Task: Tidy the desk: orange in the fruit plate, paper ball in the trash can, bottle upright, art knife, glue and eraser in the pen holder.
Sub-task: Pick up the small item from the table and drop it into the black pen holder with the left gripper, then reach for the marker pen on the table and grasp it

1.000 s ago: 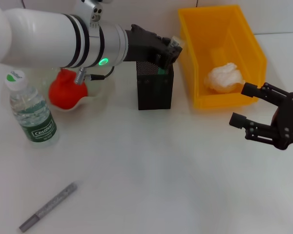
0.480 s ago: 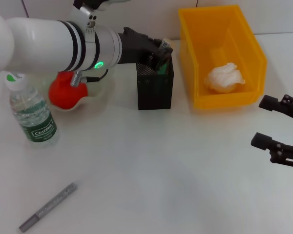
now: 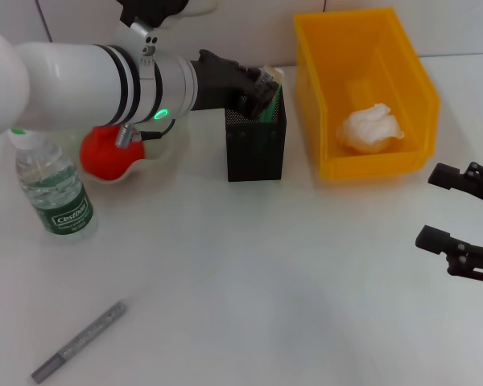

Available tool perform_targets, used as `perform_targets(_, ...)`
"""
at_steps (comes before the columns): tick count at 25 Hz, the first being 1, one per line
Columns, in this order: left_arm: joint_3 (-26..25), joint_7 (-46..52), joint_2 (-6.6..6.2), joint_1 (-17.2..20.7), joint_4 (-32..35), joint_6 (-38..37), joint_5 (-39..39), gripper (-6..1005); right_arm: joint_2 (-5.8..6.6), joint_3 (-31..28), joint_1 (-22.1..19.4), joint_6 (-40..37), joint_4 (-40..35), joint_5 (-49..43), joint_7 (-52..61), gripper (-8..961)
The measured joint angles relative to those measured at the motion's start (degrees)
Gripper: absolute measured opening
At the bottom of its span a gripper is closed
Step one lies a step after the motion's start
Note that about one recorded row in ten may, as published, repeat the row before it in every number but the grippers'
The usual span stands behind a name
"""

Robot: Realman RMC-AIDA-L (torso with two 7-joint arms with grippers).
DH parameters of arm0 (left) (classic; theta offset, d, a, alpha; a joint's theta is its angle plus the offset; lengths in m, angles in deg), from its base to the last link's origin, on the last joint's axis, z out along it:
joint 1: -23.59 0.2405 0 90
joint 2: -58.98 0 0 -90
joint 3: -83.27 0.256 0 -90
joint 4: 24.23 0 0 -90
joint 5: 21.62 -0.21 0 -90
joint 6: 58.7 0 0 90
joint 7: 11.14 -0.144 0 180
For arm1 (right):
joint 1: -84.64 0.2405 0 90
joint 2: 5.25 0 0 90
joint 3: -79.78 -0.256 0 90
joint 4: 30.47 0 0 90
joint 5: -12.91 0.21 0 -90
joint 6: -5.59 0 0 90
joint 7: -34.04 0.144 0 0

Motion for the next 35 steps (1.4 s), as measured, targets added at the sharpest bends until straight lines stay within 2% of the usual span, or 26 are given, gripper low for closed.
perform_targets(10, 0.08, -1.5, 0.08, -0.73, -3.37, 3.21, 0.83, 394, 0.0, -0.09, -0.19, -0.72, 0.0, -0.02, 0.1, 832)
perform_targets(30, 1.29, -0.68, 0.08, -0.74, -4.04, 3.15, 1.11, 410, 0.0, -0.28, -0.09, -0.65, 0.0, -0.02, 0.38, 832)
perform_targets(34, 1.59, -0.63, 0.09, -1.19, -3.52, 1.87, 1.24, 689, 0.0, -0.28, -0.1, -0.58, 0.11, -0.02, 0.44, 832)
perform_targets(35, 1.59, -0.63, 0.09, -1.29, -3.45, 1.64, 1.26, 730, 0.0, -0.28, -0.15, -0.54, 0.18, -0.02, 0.48, 832)
